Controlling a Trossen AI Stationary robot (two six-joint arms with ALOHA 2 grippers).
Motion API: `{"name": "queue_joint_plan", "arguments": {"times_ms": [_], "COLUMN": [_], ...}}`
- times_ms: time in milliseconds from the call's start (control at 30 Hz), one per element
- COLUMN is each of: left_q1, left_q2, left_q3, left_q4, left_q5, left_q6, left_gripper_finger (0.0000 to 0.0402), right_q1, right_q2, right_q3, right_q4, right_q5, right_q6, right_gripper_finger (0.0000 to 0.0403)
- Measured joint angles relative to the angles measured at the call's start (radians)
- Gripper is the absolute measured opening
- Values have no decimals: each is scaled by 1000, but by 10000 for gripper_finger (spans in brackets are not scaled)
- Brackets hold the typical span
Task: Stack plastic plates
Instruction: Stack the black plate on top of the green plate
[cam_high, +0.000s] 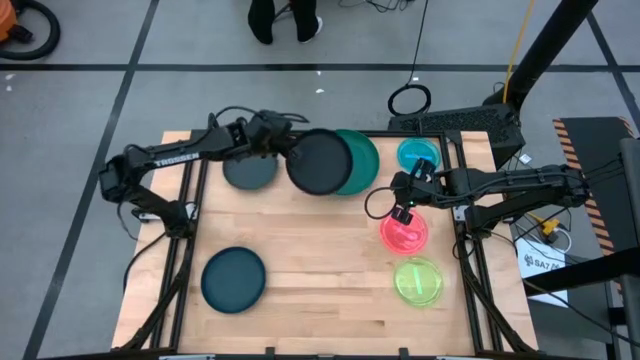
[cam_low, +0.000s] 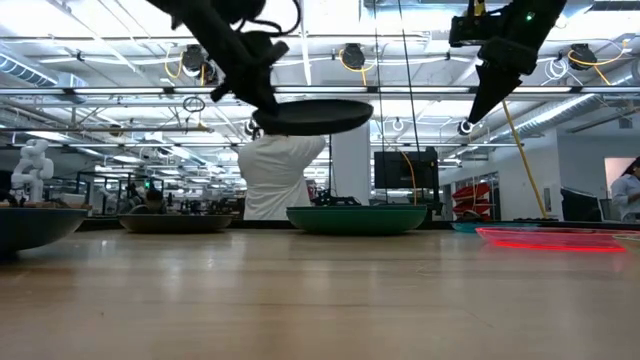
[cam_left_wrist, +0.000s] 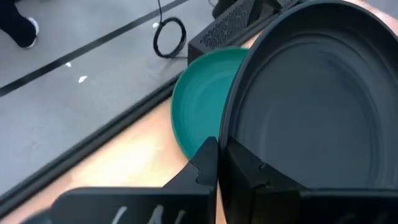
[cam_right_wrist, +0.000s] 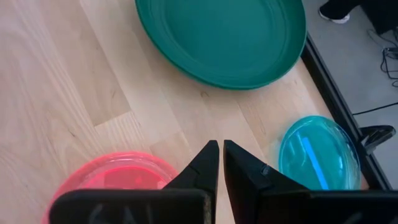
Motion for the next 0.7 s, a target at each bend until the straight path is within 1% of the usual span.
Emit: {"name": "queue_joint_plan", "arguments": {"times_ms": [100, 200, 433, 567, 700], "left_q1": [37, 70, 98, 95, 94], "left_q2": [44, 89, 203, 291, 386], "left_q3": [0, -1, 6, 86, 212], "left_q4": [42, 119, 337, 322, 239], "left_q5": [18, 39, 151, 163, 186], "left_q6": [19, 26, -4, 9, 57], "left_gripper_finger": [12, 12, 12, 12, 12], "right_q1": [0, 0, 0, 0, 0], "right_q2": [0, 0, 0, 0, 0], "right_q3": [0, 0, 0, 0, 0], "right_q4": [0, 13, 89, 115, 115], "right_q5": [0, 0, -4, -4, -5], "right_q6": [-13, -33, -102, -119, -127], "right_gripper_finger": [18, 18, 18, 18, 18]}}
